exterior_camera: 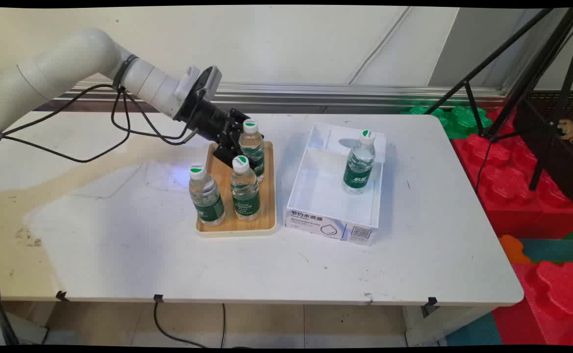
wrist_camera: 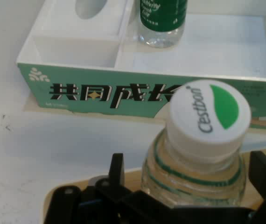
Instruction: Pick up the green bottle from the white box
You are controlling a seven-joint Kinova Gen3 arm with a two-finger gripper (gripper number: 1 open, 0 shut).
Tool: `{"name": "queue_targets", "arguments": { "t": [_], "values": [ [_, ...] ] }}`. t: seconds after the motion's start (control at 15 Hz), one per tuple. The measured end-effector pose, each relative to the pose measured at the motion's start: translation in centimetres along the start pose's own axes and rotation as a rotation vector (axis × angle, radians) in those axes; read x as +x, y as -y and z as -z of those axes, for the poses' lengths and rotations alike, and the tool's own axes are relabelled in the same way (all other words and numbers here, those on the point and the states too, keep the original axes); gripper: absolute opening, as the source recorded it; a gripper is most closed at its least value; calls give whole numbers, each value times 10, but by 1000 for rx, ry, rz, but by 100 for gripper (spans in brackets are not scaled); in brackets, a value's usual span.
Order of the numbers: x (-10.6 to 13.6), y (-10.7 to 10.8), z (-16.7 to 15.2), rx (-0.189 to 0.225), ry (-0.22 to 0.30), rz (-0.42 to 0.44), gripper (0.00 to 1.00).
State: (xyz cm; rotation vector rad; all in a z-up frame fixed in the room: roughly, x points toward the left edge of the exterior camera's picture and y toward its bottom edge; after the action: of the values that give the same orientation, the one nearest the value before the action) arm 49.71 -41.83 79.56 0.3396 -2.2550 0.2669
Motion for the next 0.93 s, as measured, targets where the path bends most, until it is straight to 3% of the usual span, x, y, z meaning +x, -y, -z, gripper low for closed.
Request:
{"name": "queue_targets", "arguments": {
  "t": [0.4, 0.93],
  "values": [
    [12, -2, 15, 13, -24, -5, 100],
    [46, -14, 65, 50, -54, -32, 100]
  ]
}}
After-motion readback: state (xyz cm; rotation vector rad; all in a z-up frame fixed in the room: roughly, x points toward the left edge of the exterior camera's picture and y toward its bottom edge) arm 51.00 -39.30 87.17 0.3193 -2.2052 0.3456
